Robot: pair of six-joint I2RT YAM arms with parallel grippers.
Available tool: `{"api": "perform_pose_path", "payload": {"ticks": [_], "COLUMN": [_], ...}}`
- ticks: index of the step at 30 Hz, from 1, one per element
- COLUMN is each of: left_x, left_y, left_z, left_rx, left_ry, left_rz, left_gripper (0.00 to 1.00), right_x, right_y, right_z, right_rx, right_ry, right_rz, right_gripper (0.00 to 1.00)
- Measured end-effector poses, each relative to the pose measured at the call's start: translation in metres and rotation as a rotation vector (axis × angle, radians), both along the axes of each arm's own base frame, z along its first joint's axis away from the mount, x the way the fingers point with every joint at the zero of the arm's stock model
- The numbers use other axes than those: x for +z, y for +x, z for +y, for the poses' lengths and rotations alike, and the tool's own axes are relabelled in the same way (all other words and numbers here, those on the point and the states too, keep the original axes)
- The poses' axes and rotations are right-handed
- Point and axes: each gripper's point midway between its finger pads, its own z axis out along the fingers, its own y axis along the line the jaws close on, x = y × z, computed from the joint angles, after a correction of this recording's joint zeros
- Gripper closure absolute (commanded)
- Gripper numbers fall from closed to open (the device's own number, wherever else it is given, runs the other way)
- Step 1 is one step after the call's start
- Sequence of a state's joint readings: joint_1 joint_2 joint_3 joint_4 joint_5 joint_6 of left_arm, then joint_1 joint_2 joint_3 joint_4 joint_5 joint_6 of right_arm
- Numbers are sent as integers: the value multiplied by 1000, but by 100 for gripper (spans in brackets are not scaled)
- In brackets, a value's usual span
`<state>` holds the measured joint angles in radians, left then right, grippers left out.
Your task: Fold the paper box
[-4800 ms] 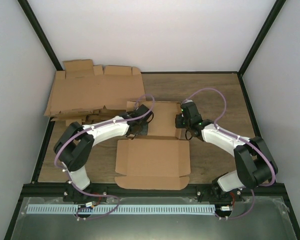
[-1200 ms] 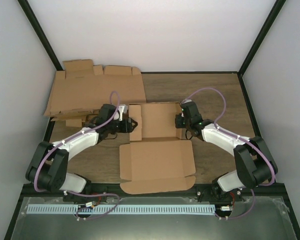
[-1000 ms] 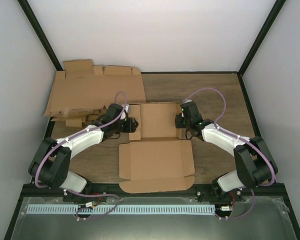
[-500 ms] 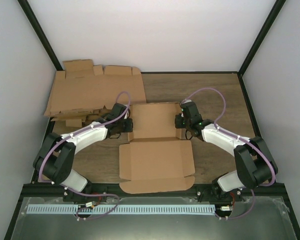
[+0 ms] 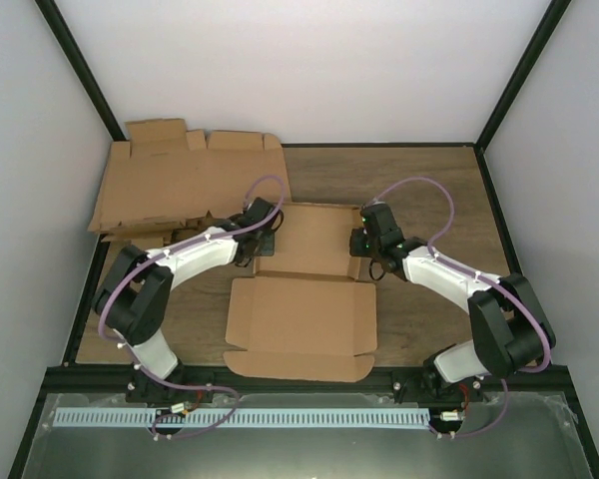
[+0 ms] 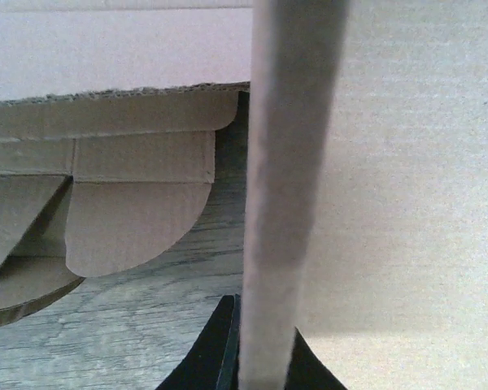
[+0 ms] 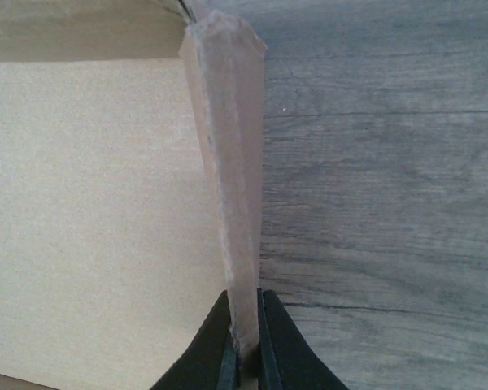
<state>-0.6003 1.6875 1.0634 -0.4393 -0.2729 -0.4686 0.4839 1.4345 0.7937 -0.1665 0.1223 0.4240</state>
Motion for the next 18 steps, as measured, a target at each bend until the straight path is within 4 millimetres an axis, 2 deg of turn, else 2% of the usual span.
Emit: {"api": "perform_pose_path", "payload": {"ticks": [5,10,18], "left_x": [1,2,1], "left_y": [1,0,3], "left_z": [1,1,-8], "left_rx": [24,25,-2], "left_ry": [94,111,58], "left_rz": [-19,-25,-18], "left_gripper": [96,76,69], "right_x": [-1,-2,-3], "right_y": [-6,-8,-10], "right_z": [1,3,2], "right_rx": [-56,-83,-103], "right_ry": [-2,-13,-7], "right_rz": [32,40,53], "right_gripper": [99,99,98]}}
